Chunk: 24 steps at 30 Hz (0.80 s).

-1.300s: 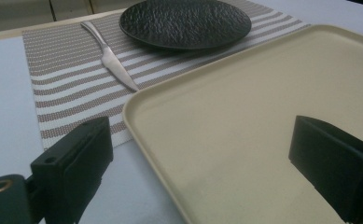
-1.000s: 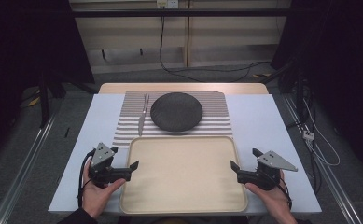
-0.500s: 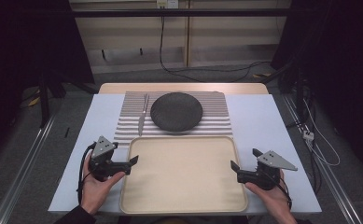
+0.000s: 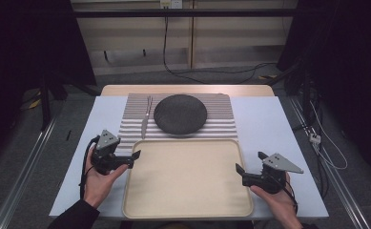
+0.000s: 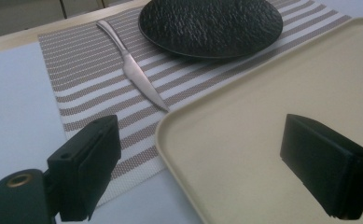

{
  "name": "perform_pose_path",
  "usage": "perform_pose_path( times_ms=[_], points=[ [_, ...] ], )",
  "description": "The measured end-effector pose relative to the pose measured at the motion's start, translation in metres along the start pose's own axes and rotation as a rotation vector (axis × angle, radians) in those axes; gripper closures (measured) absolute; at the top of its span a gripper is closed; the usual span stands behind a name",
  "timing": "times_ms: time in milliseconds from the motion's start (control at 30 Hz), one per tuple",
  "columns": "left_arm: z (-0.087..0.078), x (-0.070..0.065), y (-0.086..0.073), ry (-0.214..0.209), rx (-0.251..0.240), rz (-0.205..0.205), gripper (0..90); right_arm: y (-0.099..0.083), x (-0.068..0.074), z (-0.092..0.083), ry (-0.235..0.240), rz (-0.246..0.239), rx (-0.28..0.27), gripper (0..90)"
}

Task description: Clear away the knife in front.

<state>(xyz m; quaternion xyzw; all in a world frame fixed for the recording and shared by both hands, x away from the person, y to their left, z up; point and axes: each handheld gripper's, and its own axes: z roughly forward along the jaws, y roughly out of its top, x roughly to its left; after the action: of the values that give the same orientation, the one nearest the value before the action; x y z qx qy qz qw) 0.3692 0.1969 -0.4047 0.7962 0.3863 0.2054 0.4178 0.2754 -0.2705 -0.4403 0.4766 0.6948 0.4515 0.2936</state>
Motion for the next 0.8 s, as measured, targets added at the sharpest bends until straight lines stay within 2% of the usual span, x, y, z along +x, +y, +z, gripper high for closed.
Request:
perform_pose_path(
  times_ms=[67,100,267,367,467,800],
  points=[
    [0.002,0.002,0.002,0.000,-0.002,-0.016,12.1,0.000,0.000,0.001,0.001,-0.003,0.001,7.5],
    [0.002,0.004,0.004,0.008,0.002,-0.005,12.1,0.000,0.000,0.001,0.002,-0.003,0.003,7.5],
    [0.005,0.008,0.013,0.013,-0.004,-0.021,11.9,0.000,0.000,0.001,0.002,-0.001,0.004,7.5],
    [0.008,0.011,0.018,-0.006,0.003,-0.035,12.0,0.000,0.000,0.001,0.002,-0.004,0.003,7.5],
    [0.012,0.016,0.023,-0.004,0.005,-0.042,11.5,0.000,0.000,0.001,0.004,-0.004,0.005,7.5],
    [0.040,0.034,0.040,0.037,0.020,-0.064,11.8,0.000,0.000,0.005,0.016,-0.016,0.013,7.3]
  ],
)
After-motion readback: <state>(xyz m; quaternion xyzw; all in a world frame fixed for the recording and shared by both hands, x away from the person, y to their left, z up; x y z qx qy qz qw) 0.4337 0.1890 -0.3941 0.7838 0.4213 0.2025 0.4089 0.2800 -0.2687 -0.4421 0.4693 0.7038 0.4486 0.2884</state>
